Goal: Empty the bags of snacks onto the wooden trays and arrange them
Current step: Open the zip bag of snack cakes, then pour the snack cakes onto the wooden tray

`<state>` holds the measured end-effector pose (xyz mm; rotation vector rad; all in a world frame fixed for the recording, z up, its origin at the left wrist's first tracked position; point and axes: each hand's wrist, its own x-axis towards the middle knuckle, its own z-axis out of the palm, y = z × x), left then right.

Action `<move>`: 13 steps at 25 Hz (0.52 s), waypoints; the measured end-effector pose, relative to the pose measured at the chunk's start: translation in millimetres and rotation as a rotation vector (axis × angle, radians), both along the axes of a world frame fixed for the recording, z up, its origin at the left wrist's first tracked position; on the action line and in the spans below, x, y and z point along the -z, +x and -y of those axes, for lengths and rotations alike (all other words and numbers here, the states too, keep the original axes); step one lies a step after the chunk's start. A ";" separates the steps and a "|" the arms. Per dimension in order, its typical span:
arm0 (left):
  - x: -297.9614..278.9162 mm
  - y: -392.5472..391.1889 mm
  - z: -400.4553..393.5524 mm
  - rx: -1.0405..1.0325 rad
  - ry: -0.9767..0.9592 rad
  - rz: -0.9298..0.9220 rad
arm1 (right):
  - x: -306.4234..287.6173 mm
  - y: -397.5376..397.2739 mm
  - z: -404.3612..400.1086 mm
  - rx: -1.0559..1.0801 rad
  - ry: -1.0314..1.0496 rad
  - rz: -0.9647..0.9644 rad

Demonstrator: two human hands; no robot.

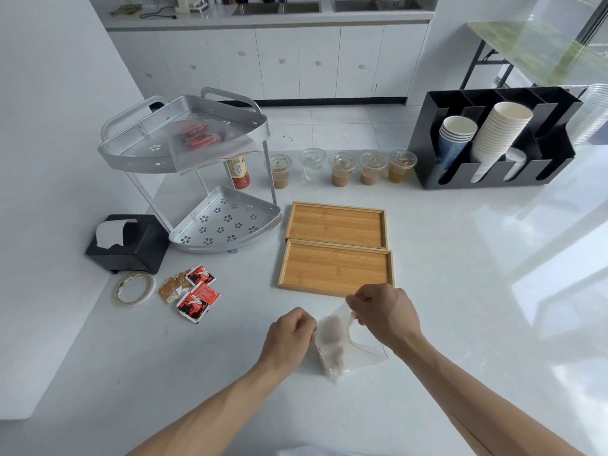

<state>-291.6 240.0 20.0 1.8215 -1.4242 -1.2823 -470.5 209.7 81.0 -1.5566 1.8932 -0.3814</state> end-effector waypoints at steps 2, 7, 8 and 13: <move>20.2 20.2 5.9 0.061 0.065 0.159 | -6.3 1.0 -5.2 -0.072 -0.021 0.031; 40.7 41.6 22.3 0.183 0.131 0.091 | -37.0 1.0 -8.5 -0.253 -0.115 0.019; 40.6 42.2 26.2 0.210 0.183 0.014 | -43.5 0.1 -5.9 -0.261 -0.132 0.013; 38.0 31.1 36.0 0.126 0.158 -0.198 | -64.1 -15.6 16.7 -0.276 -0.187 0.038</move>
